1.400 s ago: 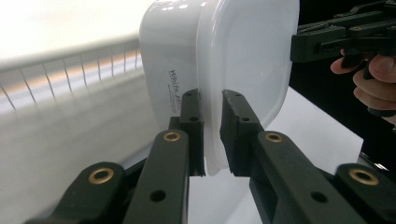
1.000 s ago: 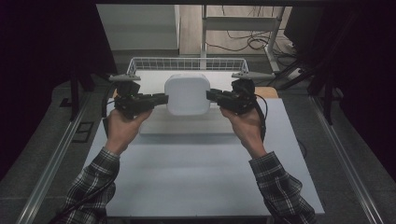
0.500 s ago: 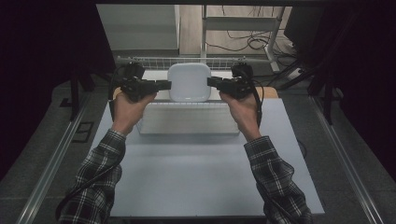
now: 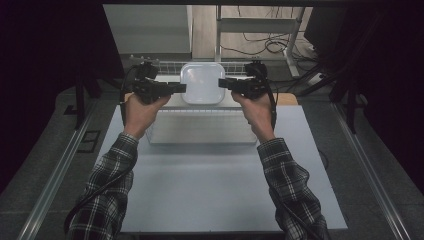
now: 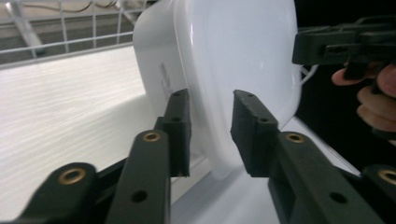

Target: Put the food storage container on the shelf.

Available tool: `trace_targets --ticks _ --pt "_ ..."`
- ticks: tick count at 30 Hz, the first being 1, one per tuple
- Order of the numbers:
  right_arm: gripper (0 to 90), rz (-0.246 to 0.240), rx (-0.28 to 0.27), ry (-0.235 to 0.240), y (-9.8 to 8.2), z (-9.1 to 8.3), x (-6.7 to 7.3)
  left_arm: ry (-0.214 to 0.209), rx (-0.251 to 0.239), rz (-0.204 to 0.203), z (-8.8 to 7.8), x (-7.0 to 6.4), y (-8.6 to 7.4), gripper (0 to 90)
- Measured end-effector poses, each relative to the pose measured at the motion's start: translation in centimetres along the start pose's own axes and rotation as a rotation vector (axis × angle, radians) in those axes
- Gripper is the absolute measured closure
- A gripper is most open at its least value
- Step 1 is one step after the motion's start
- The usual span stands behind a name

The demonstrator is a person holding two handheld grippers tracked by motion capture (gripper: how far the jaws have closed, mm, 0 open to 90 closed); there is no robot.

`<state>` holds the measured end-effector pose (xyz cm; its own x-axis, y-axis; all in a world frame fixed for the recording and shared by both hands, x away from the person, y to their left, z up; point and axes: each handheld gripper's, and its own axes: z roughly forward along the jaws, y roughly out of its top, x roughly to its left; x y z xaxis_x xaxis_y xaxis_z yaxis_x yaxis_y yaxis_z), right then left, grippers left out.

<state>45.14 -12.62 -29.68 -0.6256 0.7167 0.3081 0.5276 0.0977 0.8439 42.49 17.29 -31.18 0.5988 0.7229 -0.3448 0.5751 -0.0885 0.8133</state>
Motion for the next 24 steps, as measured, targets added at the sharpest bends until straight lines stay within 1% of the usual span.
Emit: trace_targets --ticks 1,3,6,8,9,10,11,12,14,15,18,19,20,21,24 --pt "67.0 0.0 0.0 0.0 0.0 0.0 0.0 0.007 0.007 0.001 0.1 0.0 0.0 69.0" --pt "66.1 -0.005 0.01 -0.012 0.0 0.4 -0.1 -0.008 0.004 -0.018 0.2 0.4 0.1 68.4" --pt "65.3 0.018 0.007 0.002 0.0 0.7 -0.5 -0.023 0.011 -0.044 0.4 0.8 0.5 68.1" --pt "63.6 0.023 0.012 0.006 -0.1 0.9 -0.6 -0.009 0.013 -0.043 0.6 0.9 0.7 65.8" --pt "63.6 0.023 0.012 0.006 -0.1 0.9 -0.6 -0.009 0.013 -0.043 0.6 0.9 0.7 63.9" --pt "61.3 0.018 0.02 -0.011 -0.1 1.1 -0.6 0.002 0.01 -0.041 0.8 1.0 0.8 61.8" --pt "61.3 0.018 0.02 -0.011 -0.1 1.1 -0.6 0.009 0.01 -0.04 0.9 1.0 0.9 61.8" --pt "58.3 0.003 0.02 -0.045 -0.1 1.4 -0.6 0.02 0.008 -0.05 1.1 1.2 1.2 57.9" --pt "57.9 0.007 0.019 -0.048 -0.1 1.4 -0.7 0.02 0.004 -0.054 1.2 1.4 1.2 56.9" --pt "57.6 0.017 0.017 -0.046 0.0 1.5 -0.8 0.023 0.003 -0.057 1.3 1.5 1.3 56.5" --pt "56.4 0.034 0.007 -0.051 0.1 1.7 -0.9 0.041 -0.002 -0.063 1.5 1.9 1.6 51.0" --pt "56.4 0.034 0.007 -0.051 0.1 1.7 -0.9 0.047 -0.003 -0.067 1.6 2.0 1.8 51.0" --pt "55.2 0.039 -0.002 -0.058 0.2 1.9 -1.0 0.078 -0.01 -0.062 1.9 2.1 2.0 49.0" --pt "54.2 0.041 -0.007 -0.063 0.2 2.0 -1.0 0.078 -0.01 -0.062 1.9 2.1 2.0 48.2" --pt "51.7 0.043 -0.015 -0.074 0.2 2.1 -1.0 0.133 -0.027 -0.029 2.3 1.8 2.2 46.5"
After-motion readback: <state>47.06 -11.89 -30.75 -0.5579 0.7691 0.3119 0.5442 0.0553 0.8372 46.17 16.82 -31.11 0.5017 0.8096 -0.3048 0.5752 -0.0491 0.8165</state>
